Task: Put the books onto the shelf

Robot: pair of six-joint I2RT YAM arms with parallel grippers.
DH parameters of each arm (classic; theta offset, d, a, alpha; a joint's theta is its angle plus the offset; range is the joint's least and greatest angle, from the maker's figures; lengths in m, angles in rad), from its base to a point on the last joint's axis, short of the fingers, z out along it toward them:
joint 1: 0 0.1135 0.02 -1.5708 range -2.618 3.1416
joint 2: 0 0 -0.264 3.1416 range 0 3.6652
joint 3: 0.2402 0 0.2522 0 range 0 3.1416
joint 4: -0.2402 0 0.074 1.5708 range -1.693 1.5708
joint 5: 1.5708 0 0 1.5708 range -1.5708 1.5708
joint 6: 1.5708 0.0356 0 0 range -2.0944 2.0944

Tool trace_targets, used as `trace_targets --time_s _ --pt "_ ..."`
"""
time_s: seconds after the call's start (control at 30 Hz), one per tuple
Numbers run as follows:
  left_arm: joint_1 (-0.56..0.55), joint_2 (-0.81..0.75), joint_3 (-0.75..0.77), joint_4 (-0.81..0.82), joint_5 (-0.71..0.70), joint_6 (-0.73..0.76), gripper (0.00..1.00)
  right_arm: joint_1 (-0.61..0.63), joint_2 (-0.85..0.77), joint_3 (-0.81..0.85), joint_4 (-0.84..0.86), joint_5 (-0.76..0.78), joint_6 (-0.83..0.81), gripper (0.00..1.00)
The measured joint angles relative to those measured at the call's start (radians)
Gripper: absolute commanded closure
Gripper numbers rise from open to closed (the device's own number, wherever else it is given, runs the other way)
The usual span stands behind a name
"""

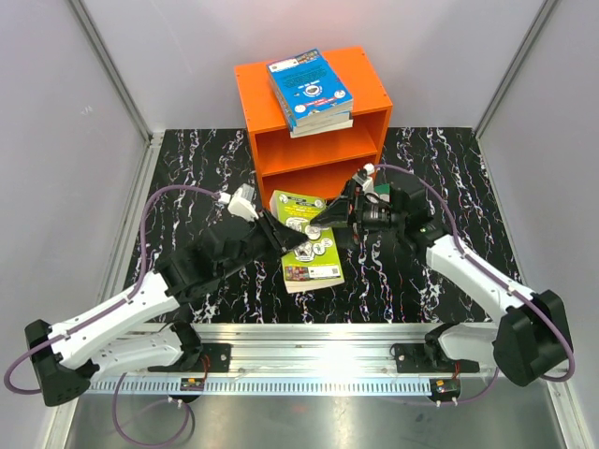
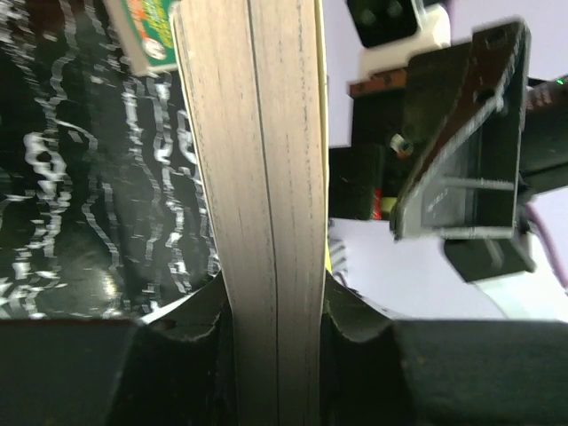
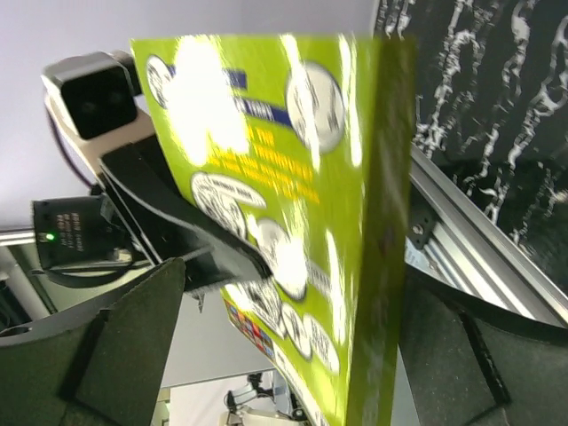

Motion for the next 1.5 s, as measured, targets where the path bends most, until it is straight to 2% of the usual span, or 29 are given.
trace_targets --time_s 0.2,0.37,0.47,0.7,0.83,1.2,1.3,1.33,1.43,1.47,1.5 --pt "0.021 -0.013 0.002 -0.093 -0.045 0.028 1.00 0.000 -0.115 -0.066 -0.185 0.009 -0.080 0.00" --pt "0.059 0.010 0.007 -0.154 -0.084 0.055 1.00 0.000 -0.308 -0.208 -0.201 0.008 -0.017 0.00" --pt "0.063 0.054 0.038 -0.170 -0.087 0.067 1.00 0.000 -0.364 -0.248 -0.188 0.009 0.020 0.01" --pt "0.063 0.100 0.117 -0.168 -0.082 0.086 1.00 0.000 -0.365 -0.250 -0.304 0.056 -0.015 0.01" --pt "0.064 0.097 0.152 -0.154 -0.078 0.085 1.00 0.000 -0.365 -0.277 -0.310 0.082 -0.017 0.01" --pt "0.067 0.067 0.122 -0.110 -0.063 0.045 1.00 0.000 -0.349 -0.301 -0.124 0.094 0.092 0.04" --pt "0.067 0.066 0.103 -0.100 -0.060 0.032 1.00 0.000 -0.338 -0.301 -0.064 0.094 0.132 0.10" --pt "0.067 0.065 0.098 -0.098 -0.060 0.028 1.00 0.000 -0.335 -0.301 -0.048 0.094 0.142 0.17" --pt "0.067 0.065 0.087 -0.093 -0.060 0.019 1.00 0.002 -0.326 -0.301 -0.011 0.094 0.165 0.31" --pt "0.069 0.064 0.085 -0.086 -0.059 0.016 1.00 0.002 -0.324 -0.301 -0.008 0.095 0.169 0.39" --pt "0.070 0.064 0.084 -0.077 -0.059 0.012 1.00 0.002 -0.322 -0.301 -0.006 0.096 0.173 0.43"
